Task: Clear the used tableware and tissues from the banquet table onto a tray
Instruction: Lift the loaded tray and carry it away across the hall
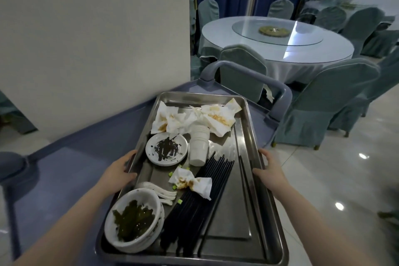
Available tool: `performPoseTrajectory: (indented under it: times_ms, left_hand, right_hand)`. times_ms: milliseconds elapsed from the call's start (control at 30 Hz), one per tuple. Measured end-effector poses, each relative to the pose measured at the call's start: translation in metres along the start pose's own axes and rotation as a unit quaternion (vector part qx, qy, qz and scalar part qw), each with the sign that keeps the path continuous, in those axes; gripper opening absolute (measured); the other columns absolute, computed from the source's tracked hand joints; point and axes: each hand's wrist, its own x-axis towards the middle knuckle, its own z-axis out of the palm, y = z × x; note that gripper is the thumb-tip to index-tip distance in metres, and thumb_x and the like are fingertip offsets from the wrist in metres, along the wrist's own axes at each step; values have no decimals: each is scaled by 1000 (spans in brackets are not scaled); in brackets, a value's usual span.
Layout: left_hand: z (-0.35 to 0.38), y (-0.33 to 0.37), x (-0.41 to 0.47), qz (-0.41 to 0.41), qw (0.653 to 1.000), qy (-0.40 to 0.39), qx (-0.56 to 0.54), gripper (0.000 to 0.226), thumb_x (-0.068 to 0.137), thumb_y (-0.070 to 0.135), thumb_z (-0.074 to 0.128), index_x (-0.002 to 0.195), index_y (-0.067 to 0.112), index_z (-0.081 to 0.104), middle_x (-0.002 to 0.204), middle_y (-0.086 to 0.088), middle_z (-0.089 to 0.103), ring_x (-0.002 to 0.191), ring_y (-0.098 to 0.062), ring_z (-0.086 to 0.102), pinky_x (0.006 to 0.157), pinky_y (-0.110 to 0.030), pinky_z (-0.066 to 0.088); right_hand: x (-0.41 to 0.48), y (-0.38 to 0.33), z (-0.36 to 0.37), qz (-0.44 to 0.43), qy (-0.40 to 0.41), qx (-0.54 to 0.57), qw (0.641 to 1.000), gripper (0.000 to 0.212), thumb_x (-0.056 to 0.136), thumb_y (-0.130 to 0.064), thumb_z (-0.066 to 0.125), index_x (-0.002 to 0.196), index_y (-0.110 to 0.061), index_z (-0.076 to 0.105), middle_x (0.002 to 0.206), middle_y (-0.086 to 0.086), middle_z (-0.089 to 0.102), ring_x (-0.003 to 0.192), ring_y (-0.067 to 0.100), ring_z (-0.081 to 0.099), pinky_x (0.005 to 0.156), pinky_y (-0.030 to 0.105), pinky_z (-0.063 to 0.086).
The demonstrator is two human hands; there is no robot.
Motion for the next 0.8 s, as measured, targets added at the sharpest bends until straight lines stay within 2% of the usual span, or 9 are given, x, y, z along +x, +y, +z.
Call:
performPoseTrajectory:
  times_ms: [67, 133, 167, 233, 267, 367, 500, 600, 800]
  left_hand:
    - [2, 0, -4, 0, 1000, 8, 6, 75, 84, 10, 66, 147, 31, 31, 142, -2, 49, 119, -23, 54, 94, -34, 42]
    - [2, 1, -12, 10, 1000, 17, -1, 70, 87, 13, 64, 146, 31, 33, 138, -3, 53, 115, -23, 56, 94, -34, 41]
    - [2, 0, -18, 15, 1000, 21, -5, 66, 88, 14, 63, 145, 31, 34, 134, -5, 56, 107, -20, 58, 90, -32, 42]
    - [-2, -3, -33, 15, 1000, 22, -14, 60, 91, 20, 62, 144, 31, 36, 126, -6, 59, 90, -12, 58, 82, -29, 42]
    - [-6, -6, -41, 12, 999, 26, -17, 60, 91, 22, 61, 145, 30, 35, 125, -6, 59, 89, -11, 57, 81, -29, 42]
    - [-22, -14, -70, 9, 997, 72, -30, 57, 93, 23, 59, 145, 26, 35, 124, -1, 55, 100, -14, 52, 86, -30, 39]
    - [-48, -20, -119, 30, 987, 125, -91, 49, 94, 20, 57, 140, 29, 43, 112, 7, 58, 98, -11, 53, 81, -28, 39]
    - [-58, -29, -157, 41, 985, 121, -113, 46, 94, 14, 57, 137, 25, 45, 109, 4, 62, 97, -13, 56, 81, -29, 41]
    - [-63, -59, -210, -3, 986, 99, -133, 44, 94, 7, 55, 137, 16, 47, 114, -6, 63, 101, -19, 58, 85, -31, 42]
  right_hand:
    - [-7, -4, -3, -6, -29, -5, 1000, 77, 84, 1, 65, 146, -30, 31, 130, 0, 50, 85, 4, 62, 65, 22, 54]
    - [-19, -4, -6, 5, -47, 8, 999, 76, 84, -1, 66, 145, -29, 32, 123, -1, 56, 92, 13, 64, 75, 29, 55]
    - [-28, -3, -7, 13, -47, 11, 999, 71, 83, -2, 67, 142, -27, 36, 116, 0, 61, 91, 15, 66, 74, 27, 55]
    - [-52, 2, -5, 24, -39, 2, 999, 56, 82, -4, 68, 129, -24, 45, 98, -6, 65, 82, 6, 65, 63, 14, 51]
    - [-63, 5, -3, 27, -40, 1, 999, 50, 82, -3, 67, 125, -20, 48, 95, -8, 65, 81, 3, 63, 62, 13, 50]
    - [-96, 10, 1, 44, -25, -3, 999, 43, 85, -7, 64, 125, -16, 50, 99, -7, 63, 87, 10, 61, 73, 27, 48]
    - [-131, 10, 6, 48, 53, -14, 997, 41, 86, -12, 63, 125, -17, 53, 93, -7, 60, 83, 15, 58, 74, 30, 43]
    - [-155, 10, 15, 51, 95, -4, 994, 35, 88, -8, 59, 122, -15, 58, 83, -12, 60, 74, 7, 57, 67, 31, 42]
    - [-193, -6, 59, 69, 75, 70, 992, 25, 87, -11, 58, 111, -11, 62, 90, 3, 67, 82, 19, 63, 65, 30, 47]
